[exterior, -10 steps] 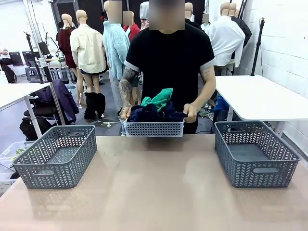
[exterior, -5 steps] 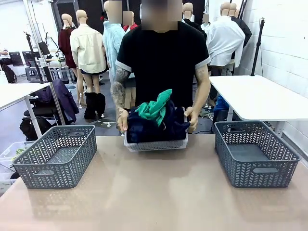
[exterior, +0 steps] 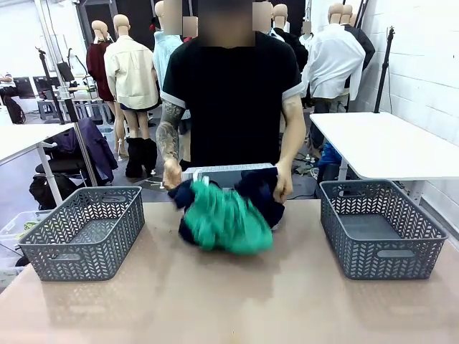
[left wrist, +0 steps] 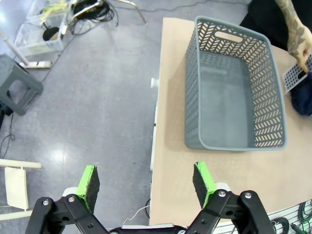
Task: Sort the tops and bottoms.
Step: Lift clothes from the center of the table with your left hand.
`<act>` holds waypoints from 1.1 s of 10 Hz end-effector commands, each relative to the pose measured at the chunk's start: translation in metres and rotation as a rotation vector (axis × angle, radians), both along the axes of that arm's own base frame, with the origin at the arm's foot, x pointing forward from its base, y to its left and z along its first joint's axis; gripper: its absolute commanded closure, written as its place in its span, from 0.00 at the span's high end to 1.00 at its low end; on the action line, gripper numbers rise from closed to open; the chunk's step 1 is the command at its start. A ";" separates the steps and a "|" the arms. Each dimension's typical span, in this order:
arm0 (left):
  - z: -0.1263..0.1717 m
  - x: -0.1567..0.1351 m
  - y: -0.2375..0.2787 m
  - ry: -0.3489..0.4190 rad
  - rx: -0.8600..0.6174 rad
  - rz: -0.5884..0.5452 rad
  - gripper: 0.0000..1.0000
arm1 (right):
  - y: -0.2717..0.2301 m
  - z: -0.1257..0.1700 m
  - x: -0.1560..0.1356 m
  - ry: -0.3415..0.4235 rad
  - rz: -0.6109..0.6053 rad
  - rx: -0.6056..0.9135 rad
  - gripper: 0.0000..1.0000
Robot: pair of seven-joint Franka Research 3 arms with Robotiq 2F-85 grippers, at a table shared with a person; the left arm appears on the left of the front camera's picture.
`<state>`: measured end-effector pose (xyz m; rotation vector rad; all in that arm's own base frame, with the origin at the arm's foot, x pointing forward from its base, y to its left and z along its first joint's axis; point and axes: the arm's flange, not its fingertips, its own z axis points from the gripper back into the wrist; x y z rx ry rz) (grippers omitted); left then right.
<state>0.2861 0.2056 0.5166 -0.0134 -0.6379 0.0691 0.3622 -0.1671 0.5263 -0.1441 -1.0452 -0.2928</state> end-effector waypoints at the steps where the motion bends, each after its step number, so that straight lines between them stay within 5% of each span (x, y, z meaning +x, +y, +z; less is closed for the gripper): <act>1: -0.001 -0.004 0.002 0.004 0.002 -0.015 1.00 | 0.001 -0.001 0.000 0.006 -0.009 0.017 1.00; 11: -0.001 -0.004 0.002 0.004 0.002 -0.015 1.00 | 0.001 -0.001 0.000 0.006 -0.009 0.017 1.00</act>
